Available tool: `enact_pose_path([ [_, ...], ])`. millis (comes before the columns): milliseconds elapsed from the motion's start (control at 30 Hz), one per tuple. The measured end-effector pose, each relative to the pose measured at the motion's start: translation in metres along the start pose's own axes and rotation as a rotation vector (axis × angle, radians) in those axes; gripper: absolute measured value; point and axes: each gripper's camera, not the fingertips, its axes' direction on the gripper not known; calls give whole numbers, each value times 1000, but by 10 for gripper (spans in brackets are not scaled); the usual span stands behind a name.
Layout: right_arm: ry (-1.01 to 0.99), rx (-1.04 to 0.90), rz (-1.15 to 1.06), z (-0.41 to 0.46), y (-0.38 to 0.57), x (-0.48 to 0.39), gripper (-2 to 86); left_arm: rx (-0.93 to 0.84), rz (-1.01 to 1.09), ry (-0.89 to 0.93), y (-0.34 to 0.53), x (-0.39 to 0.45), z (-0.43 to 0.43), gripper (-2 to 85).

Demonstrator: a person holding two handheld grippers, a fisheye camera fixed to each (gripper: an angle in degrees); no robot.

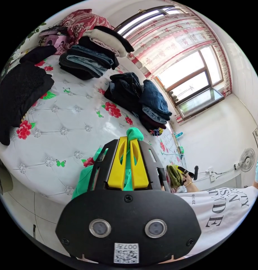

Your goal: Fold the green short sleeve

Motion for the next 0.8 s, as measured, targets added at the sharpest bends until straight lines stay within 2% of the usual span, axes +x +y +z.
enact_pose_path([
  [100,-175,68,-97,-8,36,-27,102,1,-6,-14,1,-20,-15,-8],
  [267,-391,-181,-534,50,89,-165,122,-20,-28,-23,-2,-55,-30,-8],
  [333,-396,-274,-677,77,112,-207,127,-26,-29,-28,-2,-61,-35,-9],
  [433,-254,-502,-836,129,153,-247,117,-18,-21,-53,1,-67,-52,-9],
  [500,-225,-430,-892,121,169,-253,87,-17,-11,-76,3,-73,-65,-8],
  [567,-295,-532,-891,109,170,-257,57,-20,8,-91,4,-79,-84,-8],
  [600,-315,-513,-878,100,167,-255,52,-12,14,-98,5,-79,-91,-8],
  [700,-374,-261,-773,25,142,-234,36,52,46,-87,-5,-68,-134,-8],
  [733,-422,-135,-689,-15,123,-218,34,74,95,-97,-18,-58,-149,-8],
  [800,-460,-5,-608,-65,93,-197,32,138,197,-119,-46,-42,-163,-6],
])
